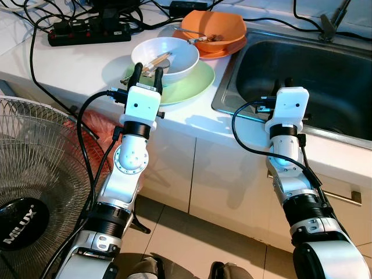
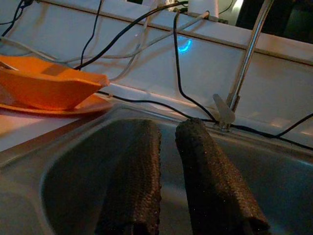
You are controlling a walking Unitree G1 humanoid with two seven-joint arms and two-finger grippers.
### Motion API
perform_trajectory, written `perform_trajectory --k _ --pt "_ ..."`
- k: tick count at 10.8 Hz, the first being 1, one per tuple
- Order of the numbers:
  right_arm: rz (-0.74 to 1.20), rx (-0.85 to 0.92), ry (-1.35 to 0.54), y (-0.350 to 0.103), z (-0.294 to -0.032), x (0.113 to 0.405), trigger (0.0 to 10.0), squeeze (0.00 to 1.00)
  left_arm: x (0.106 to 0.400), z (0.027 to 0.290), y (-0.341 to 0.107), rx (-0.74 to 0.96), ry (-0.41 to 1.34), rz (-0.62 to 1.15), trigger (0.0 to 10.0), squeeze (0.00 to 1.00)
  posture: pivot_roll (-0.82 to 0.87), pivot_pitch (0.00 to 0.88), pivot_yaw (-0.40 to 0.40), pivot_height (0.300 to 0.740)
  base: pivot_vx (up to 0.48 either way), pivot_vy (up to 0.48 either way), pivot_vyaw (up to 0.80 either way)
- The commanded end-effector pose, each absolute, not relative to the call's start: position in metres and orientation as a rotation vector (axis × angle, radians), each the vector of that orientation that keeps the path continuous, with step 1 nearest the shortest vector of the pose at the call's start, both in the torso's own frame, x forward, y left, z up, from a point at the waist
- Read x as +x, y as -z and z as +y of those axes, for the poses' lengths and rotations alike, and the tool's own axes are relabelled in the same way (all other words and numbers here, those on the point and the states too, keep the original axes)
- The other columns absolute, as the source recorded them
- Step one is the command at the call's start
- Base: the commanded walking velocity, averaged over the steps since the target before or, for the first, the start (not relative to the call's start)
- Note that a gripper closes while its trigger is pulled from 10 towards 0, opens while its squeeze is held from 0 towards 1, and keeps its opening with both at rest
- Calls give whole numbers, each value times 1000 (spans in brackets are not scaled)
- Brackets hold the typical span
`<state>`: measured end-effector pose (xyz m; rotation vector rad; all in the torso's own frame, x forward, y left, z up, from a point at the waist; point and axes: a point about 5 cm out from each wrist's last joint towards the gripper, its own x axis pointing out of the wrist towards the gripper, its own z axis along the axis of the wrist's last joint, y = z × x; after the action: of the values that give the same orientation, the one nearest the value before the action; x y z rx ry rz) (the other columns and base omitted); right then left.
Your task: Kitchen organization
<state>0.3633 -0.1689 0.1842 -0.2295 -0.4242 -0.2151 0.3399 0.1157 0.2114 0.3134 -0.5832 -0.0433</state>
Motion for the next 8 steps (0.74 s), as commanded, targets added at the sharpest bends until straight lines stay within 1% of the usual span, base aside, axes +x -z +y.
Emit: perform_trajectory --k 1,8 --pt "-421 -224 226 -183 -172 361 10000 0 342 119 -215 311 33 -594 10000 0 28 150 6 740 0 0 0" --pt "-421 -223 226 -183 -171 361 10000 0 346 120 -207 268 31 -544 10000 0 25 150 4 740 0 0 0"
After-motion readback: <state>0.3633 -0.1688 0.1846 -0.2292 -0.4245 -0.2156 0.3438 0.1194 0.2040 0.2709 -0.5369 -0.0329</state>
